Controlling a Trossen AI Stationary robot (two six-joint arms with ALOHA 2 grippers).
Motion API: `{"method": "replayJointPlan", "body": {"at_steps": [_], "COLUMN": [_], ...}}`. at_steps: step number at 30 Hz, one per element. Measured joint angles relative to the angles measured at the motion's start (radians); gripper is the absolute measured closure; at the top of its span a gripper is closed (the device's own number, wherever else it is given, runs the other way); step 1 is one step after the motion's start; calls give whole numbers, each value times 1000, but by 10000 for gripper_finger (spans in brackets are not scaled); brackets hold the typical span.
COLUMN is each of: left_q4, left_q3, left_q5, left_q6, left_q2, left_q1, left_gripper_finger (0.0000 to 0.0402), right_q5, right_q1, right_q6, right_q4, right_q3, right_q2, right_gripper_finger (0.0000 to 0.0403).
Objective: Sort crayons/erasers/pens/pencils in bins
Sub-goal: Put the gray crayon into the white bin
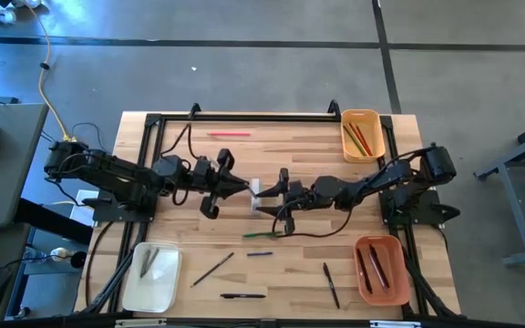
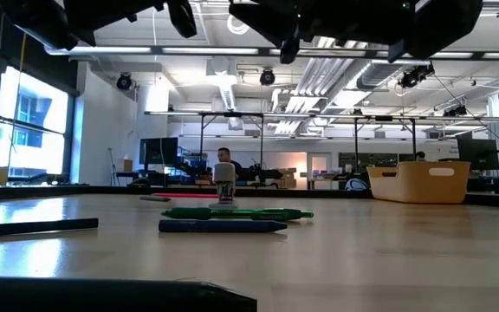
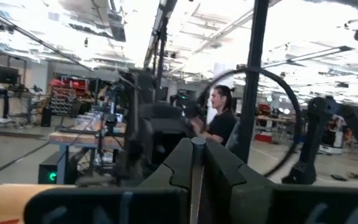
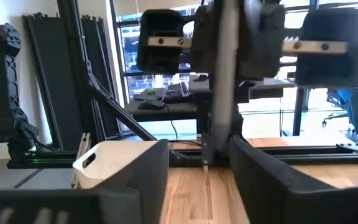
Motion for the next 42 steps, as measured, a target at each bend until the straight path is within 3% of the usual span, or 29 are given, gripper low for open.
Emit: {"method": "replayJointPlan", "body": {"at_steps": [6,14,20,27,33,42], "left_q4": [-2,-161,-358,-611,-831,-1032], "left_q3": [0,0,0,0,0,0], "left_q5": [62,58,48,-42,-130,-138], "left_q6": [-14,-38,-77,-158,-245,-418], "left_q2": [-23,-104,-207,-315,-375,-432], "left_q1": [21,29,25,-27,-88,-184], "left_gripper_finger": [397,397,397,397,397,397], "right_q5": [44,98,115,202,205,205], "right_q1": [-2,-6,-5,9,11,11], "right_q6": [21,21,-7,-18,-30,-53], "right_q4": [-101,-262,-298,-388,-409,-427], "right_q3": [0,0,0,0,0,0], "right_q2": [0,0,0,0,0,0], "right_gripper_finger": [190,190,229,318,391,394]}}
